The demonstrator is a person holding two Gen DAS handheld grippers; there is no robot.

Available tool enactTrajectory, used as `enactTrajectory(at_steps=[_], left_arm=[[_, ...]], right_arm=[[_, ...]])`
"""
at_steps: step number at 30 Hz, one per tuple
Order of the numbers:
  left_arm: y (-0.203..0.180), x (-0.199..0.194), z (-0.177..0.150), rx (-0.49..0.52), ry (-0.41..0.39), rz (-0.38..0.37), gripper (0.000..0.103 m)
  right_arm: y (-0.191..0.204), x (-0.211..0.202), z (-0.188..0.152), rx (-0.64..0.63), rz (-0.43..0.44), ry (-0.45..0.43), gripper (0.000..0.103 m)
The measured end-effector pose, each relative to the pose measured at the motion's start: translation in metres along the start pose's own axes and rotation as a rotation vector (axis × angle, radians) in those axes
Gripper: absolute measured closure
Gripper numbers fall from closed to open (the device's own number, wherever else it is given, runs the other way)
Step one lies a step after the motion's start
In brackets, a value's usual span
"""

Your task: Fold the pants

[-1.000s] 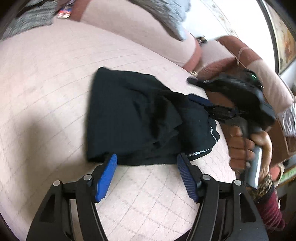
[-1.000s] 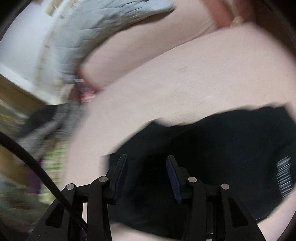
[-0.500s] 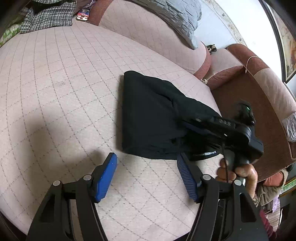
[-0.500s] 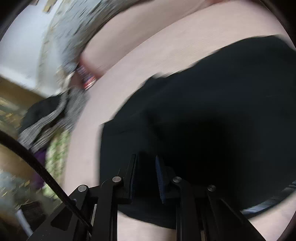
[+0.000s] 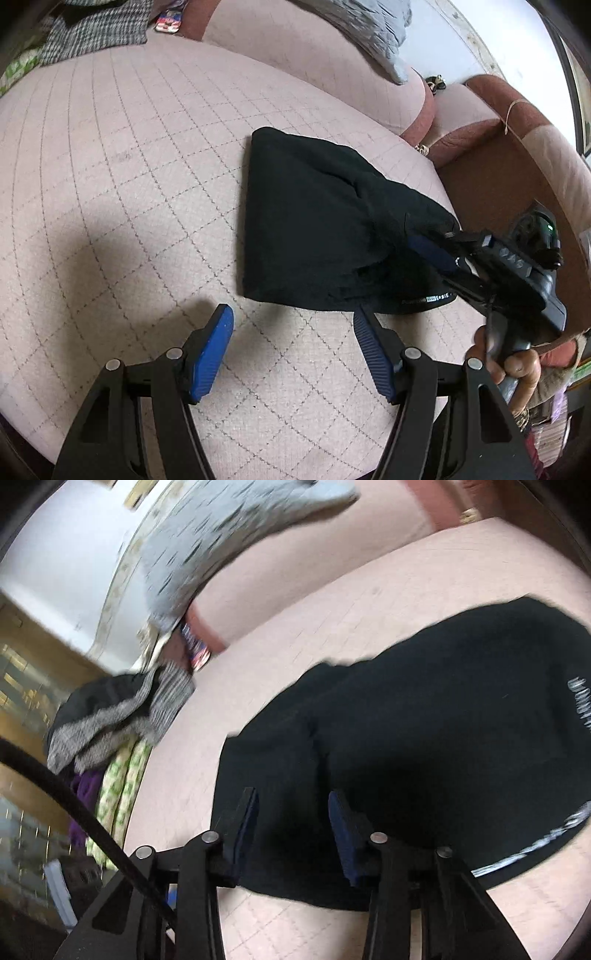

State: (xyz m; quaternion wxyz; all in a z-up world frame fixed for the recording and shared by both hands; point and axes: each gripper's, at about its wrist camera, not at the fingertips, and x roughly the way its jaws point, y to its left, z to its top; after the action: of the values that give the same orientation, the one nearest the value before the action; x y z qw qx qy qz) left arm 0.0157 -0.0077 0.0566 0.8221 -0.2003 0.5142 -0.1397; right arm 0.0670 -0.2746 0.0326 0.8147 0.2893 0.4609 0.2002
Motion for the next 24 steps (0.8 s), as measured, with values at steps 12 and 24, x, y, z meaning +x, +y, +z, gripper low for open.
enactTrajectory(at_steps=[12, 24], left_arm=[[-0.031, -0.007, 0.015, 0.136, -0.017, 0.068, 0.036], [-0.169, 0.050, 0.074, 0.402, 0.100, -0.093, 0.035]], right_arm=[[-0.035, -0.076, -0.030, -0.014, -0.200, -0.206, 0.061], [-0.134, -0.159, -0.059, 0.315, -0.384, -0.470, 0.056]])
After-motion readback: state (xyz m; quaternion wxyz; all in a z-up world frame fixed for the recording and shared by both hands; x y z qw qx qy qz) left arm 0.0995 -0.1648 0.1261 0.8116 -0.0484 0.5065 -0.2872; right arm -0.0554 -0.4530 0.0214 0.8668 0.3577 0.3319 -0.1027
